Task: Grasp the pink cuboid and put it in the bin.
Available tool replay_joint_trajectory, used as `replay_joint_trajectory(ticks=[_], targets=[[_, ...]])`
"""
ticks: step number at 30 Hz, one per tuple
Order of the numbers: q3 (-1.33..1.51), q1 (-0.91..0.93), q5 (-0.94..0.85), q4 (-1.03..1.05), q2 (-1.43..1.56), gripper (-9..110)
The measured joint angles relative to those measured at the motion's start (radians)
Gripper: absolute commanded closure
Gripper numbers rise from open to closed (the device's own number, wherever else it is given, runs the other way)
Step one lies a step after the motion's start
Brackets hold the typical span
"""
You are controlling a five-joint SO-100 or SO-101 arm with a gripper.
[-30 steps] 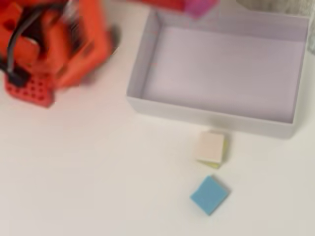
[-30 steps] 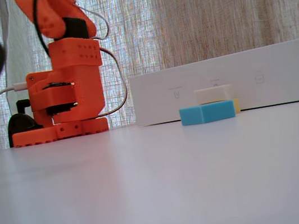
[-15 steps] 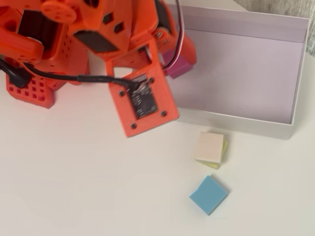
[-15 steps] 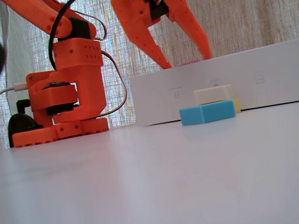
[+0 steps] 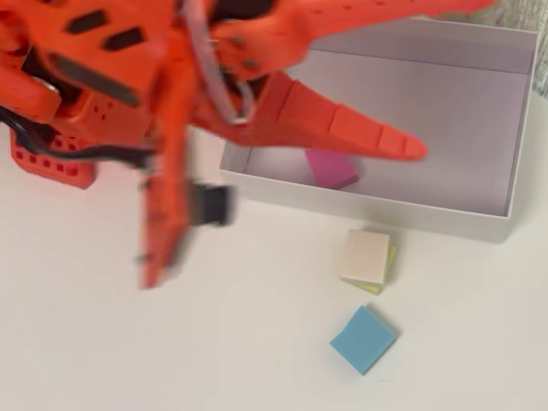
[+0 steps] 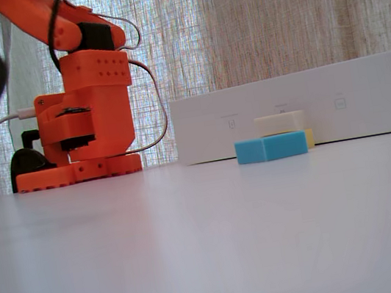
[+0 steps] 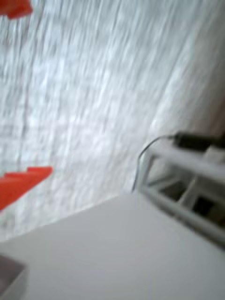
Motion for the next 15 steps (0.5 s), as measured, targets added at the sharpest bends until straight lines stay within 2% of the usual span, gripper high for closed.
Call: replay_joint_trajectory(ticks=[3, 6, 10, 14, 15], targets=[[-0.002, 0.115, 0.041, -0.193, 0.066, 64], [0.061, 0.222, 0.092, -0.193, 0.178, 66], [0.252, 0.318, 0.132, -0.06, 0.368, 67], [0.411, 0.367, 0.156, 0.244, 0.577, 70], [0.439, 0.379, 0.156, 0.319, 0.615, 76]])
